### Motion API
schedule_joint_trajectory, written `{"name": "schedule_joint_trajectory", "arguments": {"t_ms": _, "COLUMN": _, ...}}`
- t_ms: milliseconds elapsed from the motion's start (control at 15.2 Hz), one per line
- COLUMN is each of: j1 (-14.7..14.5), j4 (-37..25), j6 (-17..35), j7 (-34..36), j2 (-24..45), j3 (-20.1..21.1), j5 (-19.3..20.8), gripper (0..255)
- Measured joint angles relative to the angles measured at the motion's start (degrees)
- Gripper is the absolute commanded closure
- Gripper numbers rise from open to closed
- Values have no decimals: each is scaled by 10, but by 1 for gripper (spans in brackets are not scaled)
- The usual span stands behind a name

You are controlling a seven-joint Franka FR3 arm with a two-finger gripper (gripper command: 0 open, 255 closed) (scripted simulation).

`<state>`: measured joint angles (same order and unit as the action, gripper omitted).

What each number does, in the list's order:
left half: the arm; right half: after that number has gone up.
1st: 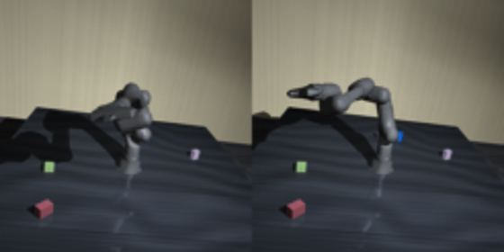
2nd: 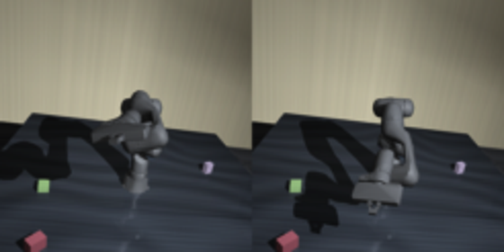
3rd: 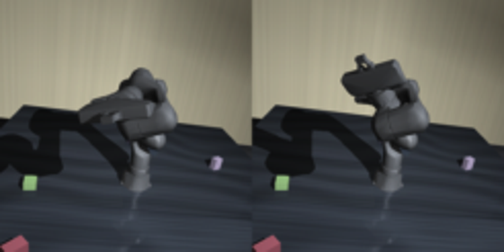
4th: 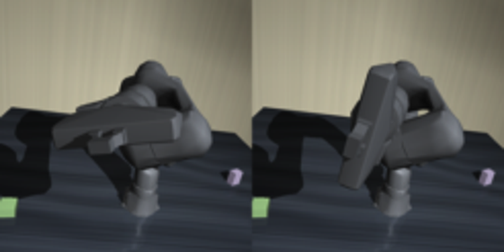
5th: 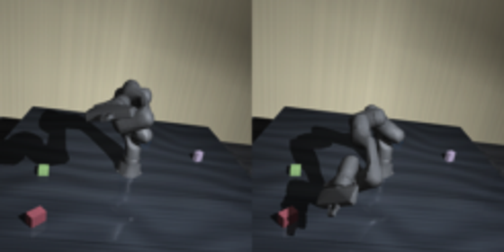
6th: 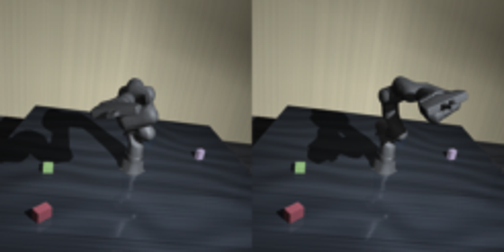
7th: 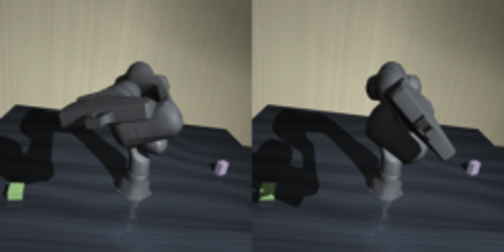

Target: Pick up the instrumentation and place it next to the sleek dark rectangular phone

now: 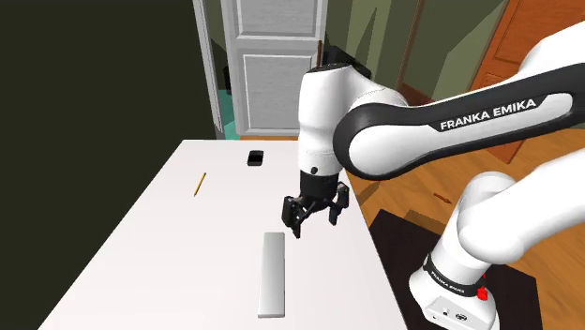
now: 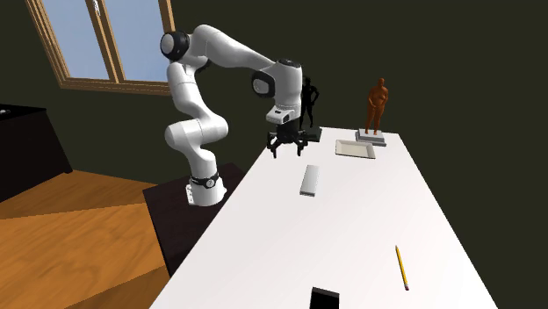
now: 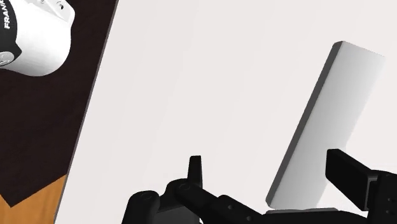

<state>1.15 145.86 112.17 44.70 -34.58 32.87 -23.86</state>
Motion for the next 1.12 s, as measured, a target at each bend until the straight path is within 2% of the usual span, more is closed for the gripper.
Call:
{"name": "schedule_joint_trajectory", "arguments": {"t_ms": 264, "j1": 32, "j4": -27, "j6": 78, "j7": 104, "j2": 79, "j3": 84, "j5": 7, "gripper": 0}}
{"name": "schedule_joint_trajectory", "arguments": {"t_ms": 594, "j1": 98, "j4": -73, "j6": 164, "j7": 245, "j2": 194, "j3": 186, "j5": 77, "gripper": 0}}
{"name": "schedule_joint_trajectory", "arguments": {"t_ms": 1122, "j1": 127, "j4": -59, "j6": 238, "j7": 301, "j2": 267, "j3": 228, "j5": 135, "gripper": 0}}
